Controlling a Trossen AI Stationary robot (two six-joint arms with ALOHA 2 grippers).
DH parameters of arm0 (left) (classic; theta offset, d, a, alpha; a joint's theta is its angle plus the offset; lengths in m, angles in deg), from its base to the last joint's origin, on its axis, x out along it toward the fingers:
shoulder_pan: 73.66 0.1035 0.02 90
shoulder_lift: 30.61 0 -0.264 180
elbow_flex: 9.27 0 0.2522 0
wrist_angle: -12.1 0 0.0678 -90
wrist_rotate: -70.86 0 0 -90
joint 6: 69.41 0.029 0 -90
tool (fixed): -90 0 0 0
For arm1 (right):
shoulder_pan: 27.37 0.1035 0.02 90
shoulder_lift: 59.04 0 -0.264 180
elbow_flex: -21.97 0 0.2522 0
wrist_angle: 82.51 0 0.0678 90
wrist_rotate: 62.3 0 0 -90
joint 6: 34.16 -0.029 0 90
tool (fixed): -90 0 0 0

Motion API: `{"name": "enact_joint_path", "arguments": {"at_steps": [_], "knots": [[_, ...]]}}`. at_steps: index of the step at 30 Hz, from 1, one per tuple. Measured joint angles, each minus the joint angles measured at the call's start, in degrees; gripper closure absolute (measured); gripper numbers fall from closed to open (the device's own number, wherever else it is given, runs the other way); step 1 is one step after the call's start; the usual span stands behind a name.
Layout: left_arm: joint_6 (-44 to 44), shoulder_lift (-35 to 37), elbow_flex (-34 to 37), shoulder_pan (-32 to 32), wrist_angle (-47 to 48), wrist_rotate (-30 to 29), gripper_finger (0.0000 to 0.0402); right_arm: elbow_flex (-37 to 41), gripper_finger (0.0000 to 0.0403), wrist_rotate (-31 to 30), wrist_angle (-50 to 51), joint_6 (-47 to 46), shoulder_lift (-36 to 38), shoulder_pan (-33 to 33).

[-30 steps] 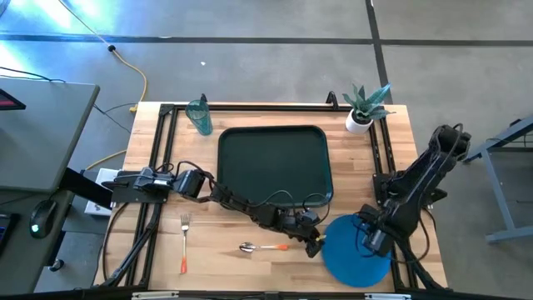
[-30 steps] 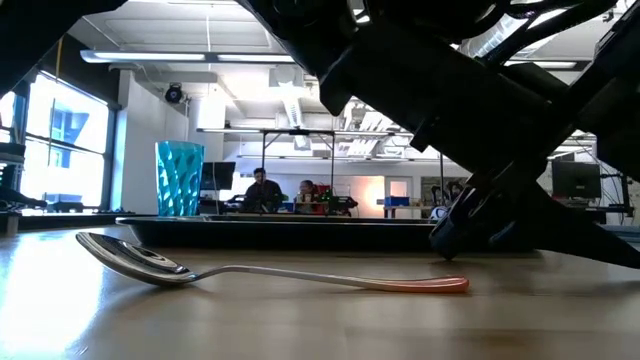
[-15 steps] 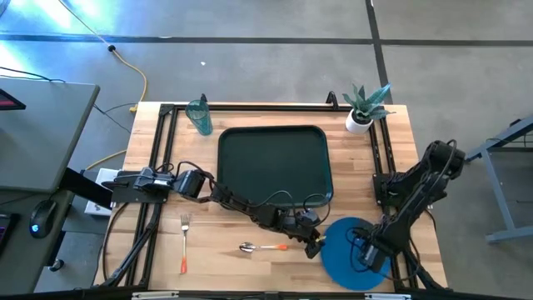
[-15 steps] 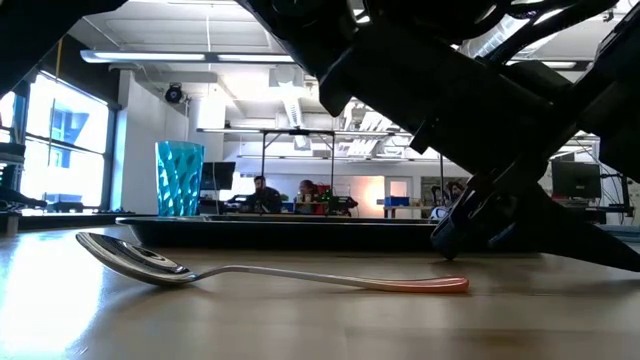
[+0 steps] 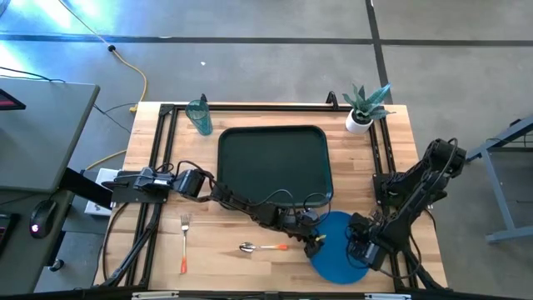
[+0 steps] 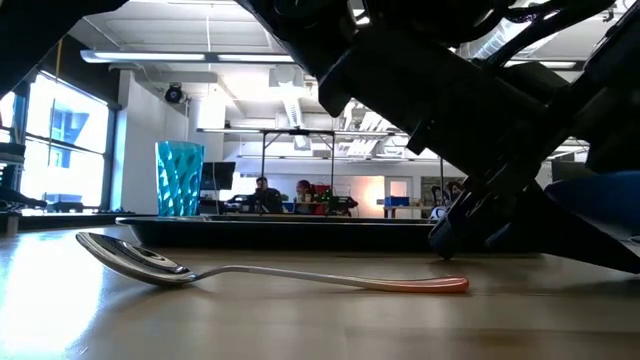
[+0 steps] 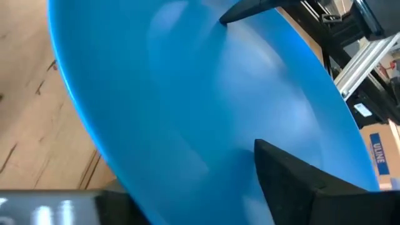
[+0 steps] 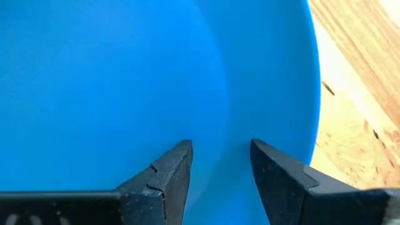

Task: Pick and place plate/cup/fork/spoon on tray
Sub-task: Put the blue plate on the black tray

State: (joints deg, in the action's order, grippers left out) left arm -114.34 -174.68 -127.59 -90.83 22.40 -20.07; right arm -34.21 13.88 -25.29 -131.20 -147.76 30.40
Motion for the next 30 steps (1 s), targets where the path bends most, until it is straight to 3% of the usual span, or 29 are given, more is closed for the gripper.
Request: {"name": "enact_joint_path", "arguments": {"at_steps": [8,13,19,25,30], "knots": [[-0.28,0.02,0.0,0.19,-0.43,0.7,0.0347,-0.07,0.0242,1.02,0.9,0.9,0.06,0.02],[-0.79,0.49,0.04,0.4,-0.56,1.84,0.0357,-0.03,0.0242,-0.1,1.96,0.36,1.2,0.5],[3.97,5.04,0.27,0.48,5.11,3.59,0.0364,-3.8,0.0242,-11.08,8.23,-2.15,4.79,4.4],[11.33,12.03,0.25,0.63,14.84,-3.38,0.0389,-10.22,0.0242,-23.96,18.22,-5.0,6.23,8.57],[13.51,15.36,0.16,1.41,18.22,-5.48,0.0393,-15.74,0.0242,-32.39,29.81,-12.7,6.14,11.84]]}}
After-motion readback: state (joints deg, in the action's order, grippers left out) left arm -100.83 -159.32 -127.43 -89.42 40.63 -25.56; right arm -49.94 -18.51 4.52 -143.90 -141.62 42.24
